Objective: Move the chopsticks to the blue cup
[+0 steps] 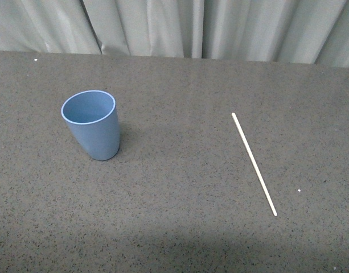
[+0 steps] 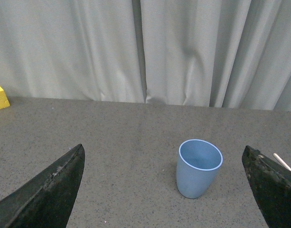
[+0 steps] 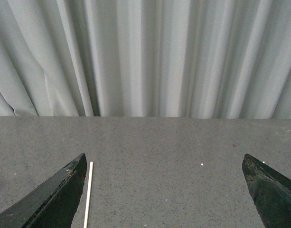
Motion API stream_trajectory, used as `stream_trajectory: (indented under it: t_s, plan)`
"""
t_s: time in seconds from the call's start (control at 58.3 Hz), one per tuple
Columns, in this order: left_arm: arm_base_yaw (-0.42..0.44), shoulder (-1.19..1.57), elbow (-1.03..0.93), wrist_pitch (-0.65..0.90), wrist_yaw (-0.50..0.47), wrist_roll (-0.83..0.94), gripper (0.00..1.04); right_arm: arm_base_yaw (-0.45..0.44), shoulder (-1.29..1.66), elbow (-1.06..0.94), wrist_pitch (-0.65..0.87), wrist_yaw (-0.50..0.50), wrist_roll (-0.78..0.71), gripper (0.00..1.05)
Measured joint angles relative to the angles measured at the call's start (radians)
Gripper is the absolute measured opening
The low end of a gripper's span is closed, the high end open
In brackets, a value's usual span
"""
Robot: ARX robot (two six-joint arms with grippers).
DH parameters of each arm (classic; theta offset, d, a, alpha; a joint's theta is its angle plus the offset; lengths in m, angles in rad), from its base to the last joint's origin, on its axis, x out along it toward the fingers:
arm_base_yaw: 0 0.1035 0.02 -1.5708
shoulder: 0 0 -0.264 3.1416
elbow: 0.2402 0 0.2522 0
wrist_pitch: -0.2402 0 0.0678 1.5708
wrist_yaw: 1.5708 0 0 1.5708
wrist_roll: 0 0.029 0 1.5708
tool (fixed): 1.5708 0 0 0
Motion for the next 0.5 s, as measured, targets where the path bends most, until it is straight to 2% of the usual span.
stream_trajectory:
  t_s: [0.497]
  plan:
    - [0.0, 0.0, 0.0, 0.0, 0.0, 0.0, 0.98, 0.0, 0.0, 0.0, 0.0, 0.0, 0.0, 0.95]
